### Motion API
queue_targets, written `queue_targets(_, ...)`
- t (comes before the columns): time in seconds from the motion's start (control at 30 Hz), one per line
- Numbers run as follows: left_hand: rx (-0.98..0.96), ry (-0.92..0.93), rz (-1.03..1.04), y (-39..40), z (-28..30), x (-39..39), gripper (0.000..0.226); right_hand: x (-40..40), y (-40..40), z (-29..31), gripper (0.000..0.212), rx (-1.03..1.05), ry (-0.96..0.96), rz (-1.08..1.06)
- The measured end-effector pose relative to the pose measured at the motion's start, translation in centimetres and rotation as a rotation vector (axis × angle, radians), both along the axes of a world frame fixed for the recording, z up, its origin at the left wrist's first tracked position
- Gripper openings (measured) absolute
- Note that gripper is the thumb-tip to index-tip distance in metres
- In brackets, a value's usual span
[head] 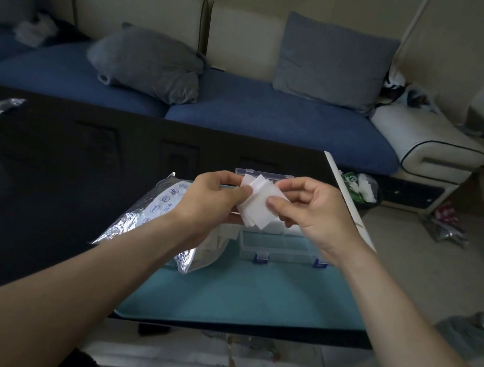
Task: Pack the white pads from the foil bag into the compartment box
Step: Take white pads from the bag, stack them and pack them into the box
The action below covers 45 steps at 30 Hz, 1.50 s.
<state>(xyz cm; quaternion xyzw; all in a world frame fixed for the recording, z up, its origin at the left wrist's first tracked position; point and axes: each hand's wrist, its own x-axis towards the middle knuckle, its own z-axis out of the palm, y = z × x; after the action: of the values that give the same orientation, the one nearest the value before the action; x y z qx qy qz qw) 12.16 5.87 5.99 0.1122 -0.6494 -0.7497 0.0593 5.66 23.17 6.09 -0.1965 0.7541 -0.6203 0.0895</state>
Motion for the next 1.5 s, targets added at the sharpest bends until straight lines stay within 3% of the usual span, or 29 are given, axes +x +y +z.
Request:
queue_targets(0.37, 0.085, -0.040, -0.074, 0.1, 0.1, -0.1, 0.014, -0.2, -0.2, -0.4, 0.026, 0.076, -0.025, -0.043)
queue_targets(0.5, 0.204, -0.132, -0.387, 0.2, 0.8, 0.5, 0.034, -0.1, 0.3, -0.2, 0.032, 0.144, 0.030, 0.065)
queue_targets(0.6, 0.197, -0.167, -0.496, 0.5, 0.6, 0.8, 0.035, 0.1, -0.2, -0.3, 0.014, 0.117, 0.102, 0.170)
queue_targets(0.77, 0.277, -0.150, -0.358, 0.7, -0.2, 0.3, 0.018, 0.5, -0.4, -0.2, 0.051, 0.188, 0.177, 0.171)
queue_targets(0.87, 0.344, -0.145, -0.346, 0.5, -0.3, 0.1, 0.020, 0.9, -0.1, -0.2, 0.076, 0.298, 0.223, 0.189)
queue_targets(0.93, 0.371, -0.145, -0.386, 0.5, -0.2, 0.1, 0.022, 1.1, -0.5, -0.4, 0.081, 0.378, 0.328, 0.168)
queue_targets(1.0, 0.409, -0.138, -0.444, 0.7, 0.0, 0.2, 0.021, 1.1, -1.1, -0.5, 0.072, 0.384, 0.425, 0.153)
queue_targets(1.1, 0.421, -0.132, -0.431, 0.5, -0.4, -0.1, 0.022, 1.2, -1.5, -0.3, 0.061, 0.293, 0.406, 0.165)
queue_targets(1.27, 0.332, -0.133, -0.362, -0.2, -1.1, -0.4, 0.045, 1.0, -1.0, -0.3, 0.067, 0.336, 0.371, 0.122)
queue_targets(1.37, 0.301, -0.098, -0.464, -0.3, -0.5, 0.1, 0.029, 0.5, -0.7, -0.4, 0.041, 0.325, 0.319, 0.100)
queue_targets(1.5, 0.424, -0.144, -0.507, -0.5, -0.1, 0.1, 0.064, 0.2, -0.7, -0.4, 0.014, 0.294, 0.305, 0.027)
